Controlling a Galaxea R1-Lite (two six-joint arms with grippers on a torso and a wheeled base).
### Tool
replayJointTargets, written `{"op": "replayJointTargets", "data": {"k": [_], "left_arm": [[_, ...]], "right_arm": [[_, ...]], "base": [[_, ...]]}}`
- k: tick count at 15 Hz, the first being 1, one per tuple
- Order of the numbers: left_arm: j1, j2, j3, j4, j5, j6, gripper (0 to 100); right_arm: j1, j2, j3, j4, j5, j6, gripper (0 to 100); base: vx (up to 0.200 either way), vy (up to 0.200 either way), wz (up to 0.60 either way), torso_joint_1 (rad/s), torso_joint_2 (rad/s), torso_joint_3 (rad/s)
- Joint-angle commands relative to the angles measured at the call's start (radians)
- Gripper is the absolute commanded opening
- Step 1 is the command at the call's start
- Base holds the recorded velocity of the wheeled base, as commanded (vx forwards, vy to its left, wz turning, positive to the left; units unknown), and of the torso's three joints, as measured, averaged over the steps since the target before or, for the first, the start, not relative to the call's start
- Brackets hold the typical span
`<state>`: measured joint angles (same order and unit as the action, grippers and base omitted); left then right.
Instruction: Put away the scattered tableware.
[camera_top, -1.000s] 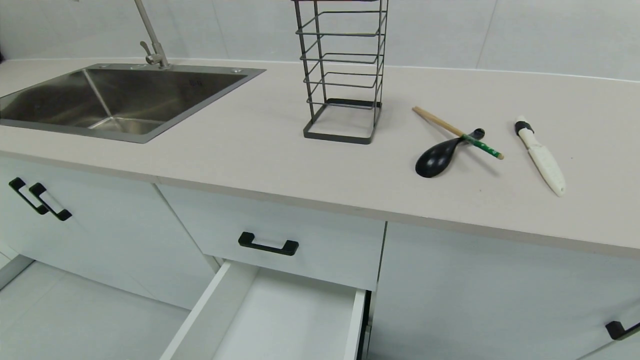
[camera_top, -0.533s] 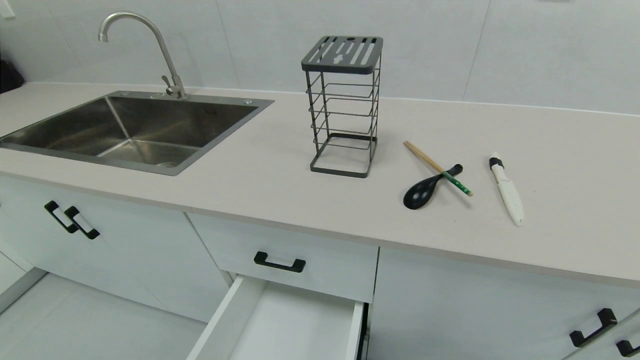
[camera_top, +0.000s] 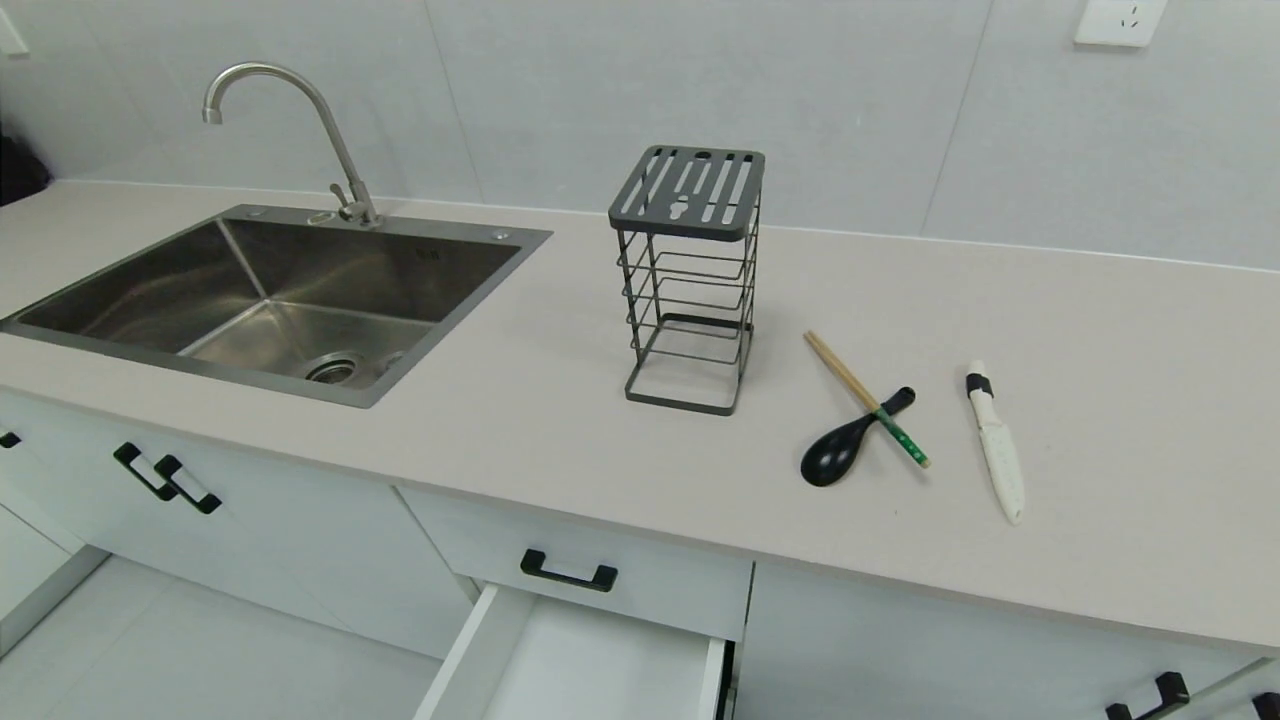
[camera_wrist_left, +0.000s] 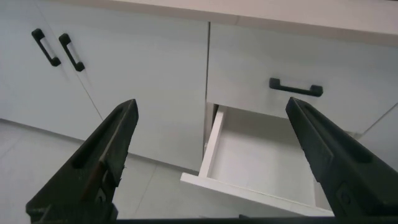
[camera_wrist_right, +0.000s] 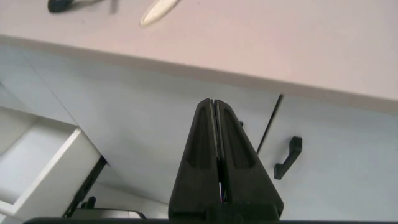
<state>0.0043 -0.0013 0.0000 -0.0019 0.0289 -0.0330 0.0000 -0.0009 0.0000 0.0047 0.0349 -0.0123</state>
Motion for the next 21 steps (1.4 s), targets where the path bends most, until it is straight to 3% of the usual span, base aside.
{"op": "replayJointTargets", "data": {"k": [1, 10, 18, 19, 21], "left_arm": [[0.0, 0.001, 0.0, 0.0, 0.0, -0.001, 100], [0.0, 0.001, 0.0, 0.0, 0.002, -0.001, 100], [0.0, 0.001, 0.0, 0.0, 0.0, -0.001, 100], [0.0, 0.001, 0.0, 0.0, 0.0, -0.001, 100], [0.0, 0.001, 0.0, 0.0, 0.002, -0.001, 100]], "right_arm": [[0.0, 0.001, 0.0, 0.0, 0.002, 0.002, 0], [0.0, 0.001, 0.0, 0.001, -0.001, 0.003, 0], [0.0, 0.001, 0.0, 0.0, -0.003, 0.006, 0], [0.0, 0.002, 0.0, 0.0, 0.0, 0.002, 100], [0.0, 0.001, 0.0, -0.003, 0.007, 0.0, 100]], "base": [[0.0, 0.0, 0.0, 0.276, -0.52, -0.251], [0.0, 0.0, 0.07, 0.281, -0.54, -0.263], [0.0, 0.0, 0.0, 0.031, -0.05, -0.028], [0.0, 0.0, 0.0, 0.0, 0.0, 0.0], [0.0, 0.0, 0.0, 0.0, 0.0, 0.0]]}}
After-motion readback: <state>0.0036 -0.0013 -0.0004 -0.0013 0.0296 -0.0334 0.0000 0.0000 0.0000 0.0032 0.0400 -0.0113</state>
